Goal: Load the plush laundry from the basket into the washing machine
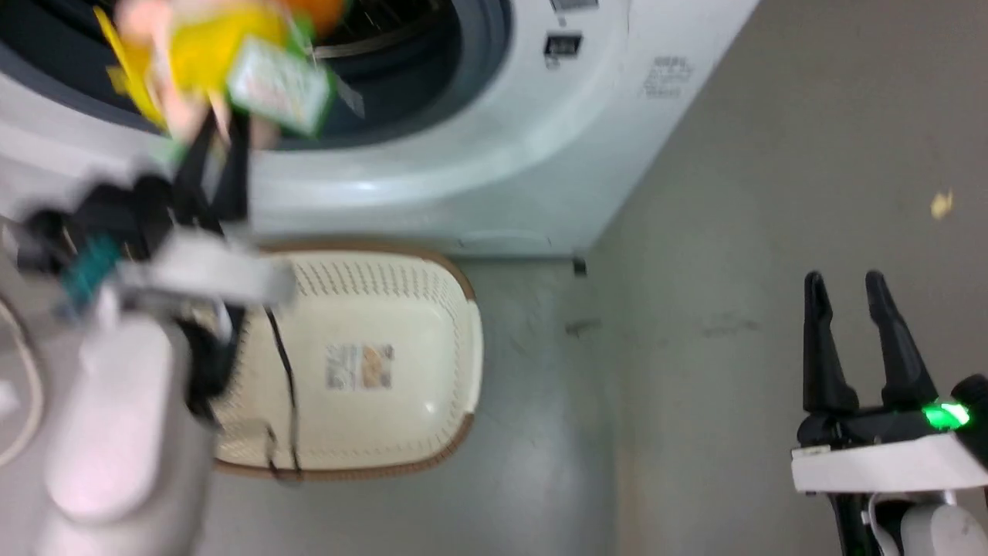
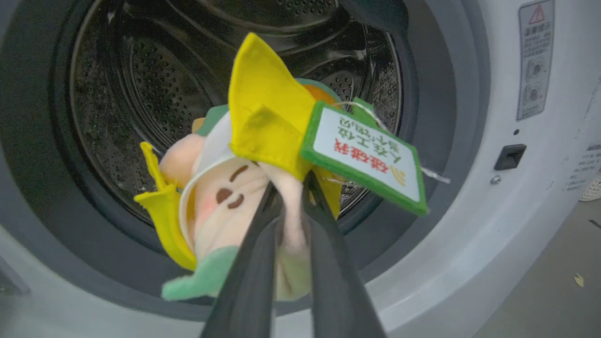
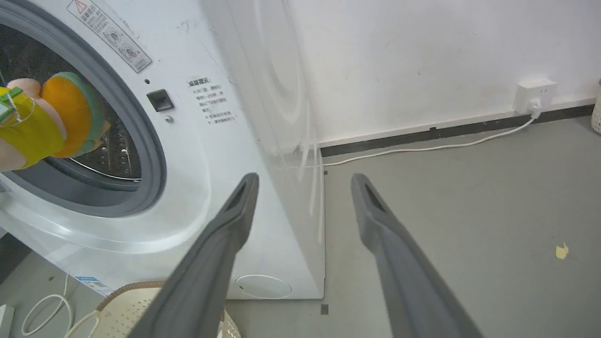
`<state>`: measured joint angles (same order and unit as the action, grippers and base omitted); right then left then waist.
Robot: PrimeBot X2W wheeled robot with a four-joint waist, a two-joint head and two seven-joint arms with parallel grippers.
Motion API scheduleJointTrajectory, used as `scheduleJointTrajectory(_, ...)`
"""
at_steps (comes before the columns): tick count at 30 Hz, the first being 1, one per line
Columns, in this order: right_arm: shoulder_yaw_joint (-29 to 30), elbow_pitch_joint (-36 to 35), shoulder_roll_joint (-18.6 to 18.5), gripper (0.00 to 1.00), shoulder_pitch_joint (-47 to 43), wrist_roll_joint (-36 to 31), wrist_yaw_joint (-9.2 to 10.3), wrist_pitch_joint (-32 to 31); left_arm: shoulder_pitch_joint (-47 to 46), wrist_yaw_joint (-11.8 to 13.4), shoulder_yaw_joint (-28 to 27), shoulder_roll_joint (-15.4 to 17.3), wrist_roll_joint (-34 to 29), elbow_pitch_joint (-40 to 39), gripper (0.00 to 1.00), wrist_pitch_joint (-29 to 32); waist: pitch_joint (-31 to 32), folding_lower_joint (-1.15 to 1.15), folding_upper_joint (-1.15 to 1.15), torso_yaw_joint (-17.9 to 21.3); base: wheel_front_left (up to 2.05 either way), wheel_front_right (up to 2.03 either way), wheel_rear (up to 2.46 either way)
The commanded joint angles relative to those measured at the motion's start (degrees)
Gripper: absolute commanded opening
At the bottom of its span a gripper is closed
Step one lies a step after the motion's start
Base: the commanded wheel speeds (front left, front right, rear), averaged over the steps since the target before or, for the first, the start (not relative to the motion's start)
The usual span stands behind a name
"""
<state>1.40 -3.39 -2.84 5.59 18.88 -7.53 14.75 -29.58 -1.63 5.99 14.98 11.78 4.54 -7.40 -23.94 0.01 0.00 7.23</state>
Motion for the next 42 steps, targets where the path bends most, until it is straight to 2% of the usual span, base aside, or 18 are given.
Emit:
scheduleJointTrajectory(1,-0.04,-0.1,-0.04,1.0,1.07,0.5,0.04,0.25,-2.87,-0.43,-0.16,0.8,-0.47,0.11,0.0,1.14,-6.12,-0.01,0.0,3.43,0.0,0.0,0.0)
scheduleJointTrajectory(7,-1.44,0.05,-0.04,1.0,4.36,3.06,0.04,0.25,-19.0,-3.12,0.35,8.35,-2.74,5.29,0.0,12.74,-13.67,-0.01,0.0,8.03,0.0,0.0,0.0)
scheduleJointTrajectory(14,-2.92,0.22,-0.04,1.0,6.8,5.61,0.04,0.25,-37.41,-5.56,5.21,15.88,-3.22,18.74,0.0,26.12,-19.19,-0.01,0.0,11.49,0.0,0.0,0.0)
scheduleJointTrajectory(18,-3.73,0.46,-0.04,1.0,7.66,6.58,0.04,0.25,-44.73,-5.79,9.09,17.99,-3.03,26.32,0.0,34.01,-20.76,-0.01,0.0,12.57,0.0,0.0,0.0)
scheduleJointTrajectory(21,-4.41,0.44,-0.04,1.0,8.13,7.18,0.04,0.25,-48.63,-5.83,12.1,19.37,-2.75,29.82,0.0,37.11,-21.59,-0.01,0.0,13.21,0.0,0.0,0.0)
scheduleJointTrajectory(30,-4.69,0.81,-0.04,1.0,9.01,7.57,0.04,0.25,-53.77,-5.84,17.35,20.92,-0.91,35.93,0.0,38.77,-21.93,-0.01,0.0,13.05,0.0,0.0,0.0)
scheduleJointTrajectory(31,-4.45,0.86,-0.04,1.0,9.09,7.35,0.04,0.25,-53.7,-5.85,17.56,20.74,-0.66,36.38,0.11,38.25,-21.6,-0.01,0.0,12.79,0.0,0.0,0.0)
scheduleJointTrajectory(32,-4.13,0.86,-0.04,1.0,9.18,7.08,0.04,0.25,-53.52,-5.85,17.86,20.53,-0.52,36.7,1.0,37.41,-21.19,-0.01,0.0,12.45,0.0,0.0,0.0)
scheduleJointTrajectory(38,-1.87,0.78,-0.04,1.0,9.0,4.62,0.04,0.25,-49.37,-5.73,17.62,18.39,1.64,39.3,1.0,29.36,-16.22,-0.01,0.0,9.91,0.0,0.0,0.0)
scheduleJointTrajectory(42,0.07,0.9,-0.04,1.0,7.72,2.18,0.04,0.25,-43.12,-4.96,16.67,15.35,4.1,39.81,1.0,19.32,-10.21,-0.01,0.0,7.24,0.0,0.0,0.0)
